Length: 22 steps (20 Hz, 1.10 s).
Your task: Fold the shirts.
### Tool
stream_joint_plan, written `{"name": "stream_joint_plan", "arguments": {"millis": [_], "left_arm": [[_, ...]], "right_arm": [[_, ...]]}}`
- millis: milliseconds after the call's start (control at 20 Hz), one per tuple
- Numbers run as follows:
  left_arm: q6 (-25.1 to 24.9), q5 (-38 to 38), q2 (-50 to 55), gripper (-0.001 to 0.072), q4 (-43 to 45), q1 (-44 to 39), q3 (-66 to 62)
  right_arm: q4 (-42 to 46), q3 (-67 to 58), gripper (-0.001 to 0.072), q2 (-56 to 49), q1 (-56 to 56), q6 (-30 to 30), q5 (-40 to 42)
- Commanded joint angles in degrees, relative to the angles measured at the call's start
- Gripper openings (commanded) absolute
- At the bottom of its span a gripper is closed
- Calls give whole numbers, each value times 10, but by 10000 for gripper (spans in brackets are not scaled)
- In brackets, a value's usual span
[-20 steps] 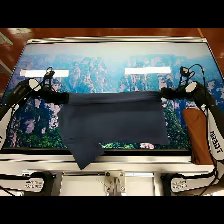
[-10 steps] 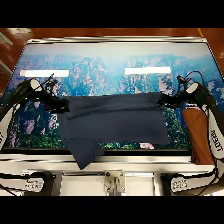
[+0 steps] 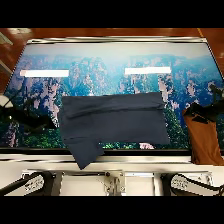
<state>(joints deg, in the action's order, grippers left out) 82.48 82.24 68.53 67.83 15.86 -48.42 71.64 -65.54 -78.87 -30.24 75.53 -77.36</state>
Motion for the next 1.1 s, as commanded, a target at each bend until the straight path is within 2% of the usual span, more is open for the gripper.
{"name": "stream_joint_plan", "arguments": {"millis": [0,200,650,700,800,950,1050], "left_arm": [[-47,-54,-85,663,-84,43,170],[-49,-129,-78,652,-143,33,243],[-58,-253,-5,640,-208,-67,251],[-64,-253,10,577,-214,-78,251],[-69,-252,36,388,-214,-98,251],[-71,-245,38,62,-214,-101,250],[-74,-231,31,45,-214,-95,249]], "right_arm": [[-80,39,586,13,-64,-27,-41],[-90,61,586,13,-64,-27,-22],[-86,61,586,13,-64,-27,-2],[-86,61,586,13,-64,-27,-5],[-83,61,586,13,-64,-25,-15],[-56,76,587,13,-64,-19,-44],[-62,117,640,13,-64,-35,-65]]}}
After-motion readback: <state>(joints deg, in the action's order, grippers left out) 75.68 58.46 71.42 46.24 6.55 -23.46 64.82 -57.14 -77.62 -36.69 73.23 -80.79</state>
